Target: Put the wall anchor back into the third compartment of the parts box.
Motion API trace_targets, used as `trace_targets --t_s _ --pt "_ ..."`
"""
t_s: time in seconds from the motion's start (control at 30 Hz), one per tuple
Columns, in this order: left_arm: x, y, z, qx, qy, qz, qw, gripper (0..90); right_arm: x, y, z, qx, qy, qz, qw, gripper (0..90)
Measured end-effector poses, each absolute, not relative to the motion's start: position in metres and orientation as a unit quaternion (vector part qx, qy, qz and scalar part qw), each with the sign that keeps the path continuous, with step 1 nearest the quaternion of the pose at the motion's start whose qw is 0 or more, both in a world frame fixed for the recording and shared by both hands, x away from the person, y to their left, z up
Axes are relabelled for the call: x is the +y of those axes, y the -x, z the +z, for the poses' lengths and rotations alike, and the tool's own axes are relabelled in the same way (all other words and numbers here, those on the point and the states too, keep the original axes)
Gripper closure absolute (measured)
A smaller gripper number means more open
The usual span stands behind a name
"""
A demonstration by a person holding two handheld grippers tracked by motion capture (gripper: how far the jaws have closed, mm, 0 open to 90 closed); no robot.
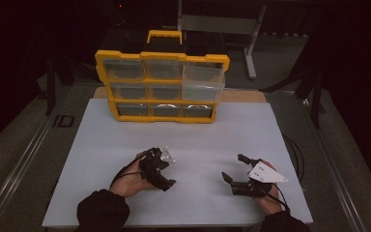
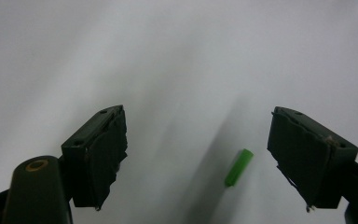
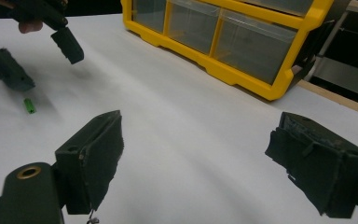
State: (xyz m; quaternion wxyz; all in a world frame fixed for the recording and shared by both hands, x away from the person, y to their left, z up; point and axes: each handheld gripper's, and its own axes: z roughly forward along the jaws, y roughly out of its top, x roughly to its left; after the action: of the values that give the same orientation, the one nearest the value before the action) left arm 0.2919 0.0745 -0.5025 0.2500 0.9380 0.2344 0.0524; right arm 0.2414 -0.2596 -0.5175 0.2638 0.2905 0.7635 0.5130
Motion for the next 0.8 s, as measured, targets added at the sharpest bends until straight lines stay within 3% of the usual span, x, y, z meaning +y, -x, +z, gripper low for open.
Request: trace_targets --t_s 0.3,0.8 --pt "0.071 -0.282 -0.509 0.213 -0.946 0.049 0.238 24.1 -0.258 -0.241 -0.518 0.766 -0.286 0.512 0.262 15.3" --pt "0.075 -0.285 -0.519 0.232 -0.945 0.049 0.224 55.3 -0.257 -0.241 -0.518 0.772 -0.281 0.508 0.259 15.3"
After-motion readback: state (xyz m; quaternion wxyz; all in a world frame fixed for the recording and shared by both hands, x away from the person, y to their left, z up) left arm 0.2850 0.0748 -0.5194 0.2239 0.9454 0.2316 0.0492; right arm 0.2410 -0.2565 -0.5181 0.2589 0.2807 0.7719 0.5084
